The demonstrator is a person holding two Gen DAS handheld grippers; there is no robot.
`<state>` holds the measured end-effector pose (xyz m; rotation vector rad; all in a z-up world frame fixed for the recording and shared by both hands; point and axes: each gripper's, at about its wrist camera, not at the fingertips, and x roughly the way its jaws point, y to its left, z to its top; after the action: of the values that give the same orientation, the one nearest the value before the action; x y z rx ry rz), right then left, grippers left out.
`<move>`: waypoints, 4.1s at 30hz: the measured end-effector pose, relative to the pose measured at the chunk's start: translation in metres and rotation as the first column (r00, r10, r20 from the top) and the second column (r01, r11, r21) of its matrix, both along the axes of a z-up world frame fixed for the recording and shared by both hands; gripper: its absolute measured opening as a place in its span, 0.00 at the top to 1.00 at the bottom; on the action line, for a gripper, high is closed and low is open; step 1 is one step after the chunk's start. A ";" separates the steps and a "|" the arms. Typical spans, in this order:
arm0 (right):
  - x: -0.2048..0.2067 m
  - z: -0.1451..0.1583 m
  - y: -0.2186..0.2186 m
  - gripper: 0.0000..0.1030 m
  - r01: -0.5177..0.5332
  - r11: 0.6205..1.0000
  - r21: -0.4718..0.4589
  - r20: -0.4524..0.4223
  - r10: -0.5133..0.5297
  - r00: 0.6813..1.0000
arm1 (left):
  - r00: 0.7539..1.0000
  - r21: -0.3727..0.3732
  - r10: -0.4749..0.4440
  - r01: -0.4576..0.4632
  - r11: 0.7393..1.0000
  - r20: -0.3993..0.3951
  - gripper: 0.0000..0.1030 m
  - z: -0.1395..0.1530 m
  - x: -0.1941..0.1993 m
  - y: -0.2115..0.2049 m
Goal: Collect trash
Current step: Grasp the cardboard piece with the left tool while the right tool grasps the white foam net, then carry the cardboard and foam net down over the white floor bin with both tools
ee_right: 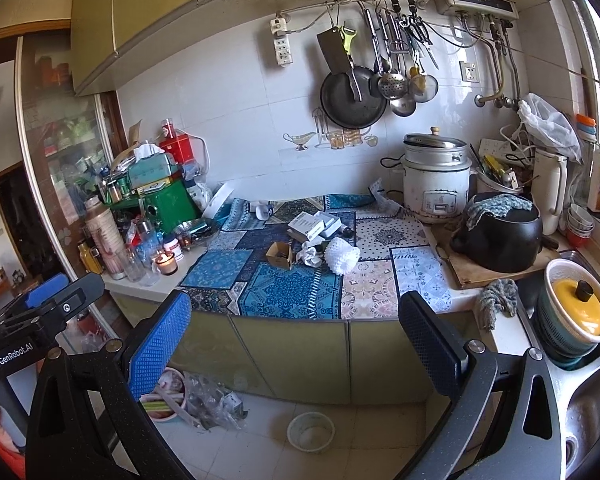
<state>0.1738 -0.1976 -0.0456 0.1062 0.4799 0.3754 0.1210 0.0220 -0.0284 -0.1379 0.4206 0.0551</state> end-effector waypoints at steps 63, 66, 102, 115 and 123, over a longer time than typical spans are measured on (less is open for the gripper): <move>0.446 -0.217 0.065 0.47 -0.130 0.989 0.074 -0.692 0.145 0.707 | 0.726 -0.131 0.100 -0.254 0.958 -0.681 0.87 -0.273 0.541 0.118; 0.443 -0.214 0.061 0.52 -0.127 0.989 0.079 -0.683 0.147 0.716 | 0.733 -0.127 0.107 -0.256 0.958 -0.672 0.91 -0.269 0.534 0.116; 0.228 -0.163 0.124 0.54 0.091 0.995 0.033 -0.474 -0.064 0.878 | 0.832 -0.124 -0.165 0.117 0.985 -0.529 0.91 -0.195 0.309 0.129; 0.174 -0.249 0.128 0.54 0.066 0.997 -0.032 -0.629 -0.072 0.774 | 0.710 -0.174 -0.209 0.123 0.977 -0.673 0.91 -0.296 0.255 0.106; 0.167 -0.354 0.106 0.54 0.019 0.998 -0.052 -0.723 -0.051 0.689 | 0.635 -0.164 -0.173 0.074 0.984 -0.753 0.91 -0.400 0.247 0.086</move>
<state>0.3403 -0.0918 -0.4001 0.2285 1.2821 0.2721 0.3678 0.1080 -0.4284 -0.2010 1.3040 -0.0546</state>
